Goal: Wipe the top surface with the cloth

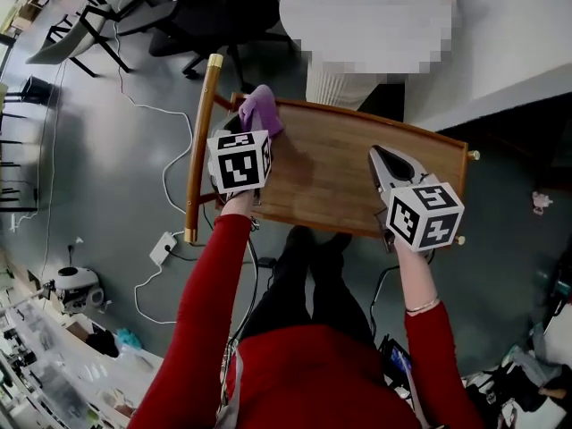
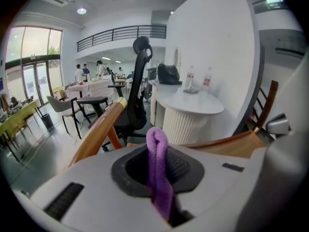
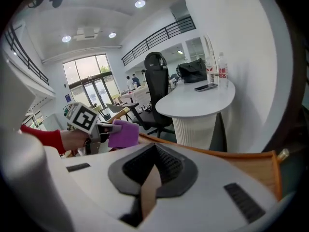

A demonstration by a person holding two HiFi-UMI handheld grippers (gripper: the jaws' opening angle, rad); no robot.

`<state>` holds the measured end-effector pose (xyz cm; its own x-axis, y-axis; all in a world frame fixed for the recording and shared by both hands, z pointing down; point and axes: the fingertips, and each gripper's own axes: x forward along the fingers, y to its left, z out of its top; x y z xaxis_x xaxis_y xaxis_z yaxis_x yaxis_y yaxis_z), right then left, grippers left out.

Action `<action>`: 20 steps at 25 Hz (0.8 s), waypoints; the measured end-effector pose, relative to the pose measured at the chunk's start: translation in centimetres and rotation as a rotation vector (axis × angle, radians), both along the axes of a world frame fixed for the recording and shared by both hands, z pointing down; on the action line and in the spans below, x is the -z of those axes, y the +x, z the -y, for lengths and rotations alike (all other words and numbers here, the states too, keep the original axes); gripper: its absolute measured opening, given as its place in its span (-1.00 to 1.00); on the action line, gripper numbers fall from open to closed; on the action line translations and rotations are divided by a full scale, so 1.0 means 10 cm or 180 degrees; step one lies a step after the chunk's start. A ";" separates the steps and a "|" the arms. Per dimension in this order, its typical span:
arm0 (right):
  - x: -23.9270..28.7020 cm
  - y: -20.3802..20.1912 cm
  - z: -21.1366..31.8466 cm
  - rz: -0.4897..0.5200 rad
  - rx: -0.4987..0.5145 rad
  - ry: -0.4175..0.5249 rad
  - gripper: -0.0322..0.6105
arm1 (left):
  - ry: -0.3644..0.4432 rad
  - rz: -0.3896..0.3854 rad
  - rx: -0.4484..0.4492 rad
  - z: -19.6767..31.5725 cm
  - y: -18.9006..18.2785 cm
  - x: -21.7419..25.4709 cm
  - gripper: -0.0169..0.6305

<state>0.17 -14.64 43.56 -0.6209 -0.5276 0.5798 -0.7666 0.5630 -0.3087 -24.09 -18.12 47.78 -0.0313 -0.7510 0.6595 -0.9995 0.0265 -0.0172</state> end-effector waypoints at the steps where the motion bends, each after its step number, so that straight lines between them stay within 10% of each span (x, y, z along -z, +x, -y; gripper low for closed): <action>1: 0.05 0.02 -0.03 0.0028 -0.0032 0.0029 -0.89 | 0.0119 -0.0033 -0.0076 -0.10 0.07 0.14 -0.80; 20: 1.55 0.32 -0.98 0.0400 -0.0370 0.1278 -0.89 | 0.1679 -0.0357 -0.1523 -1.35 0.97 1.88 -0.80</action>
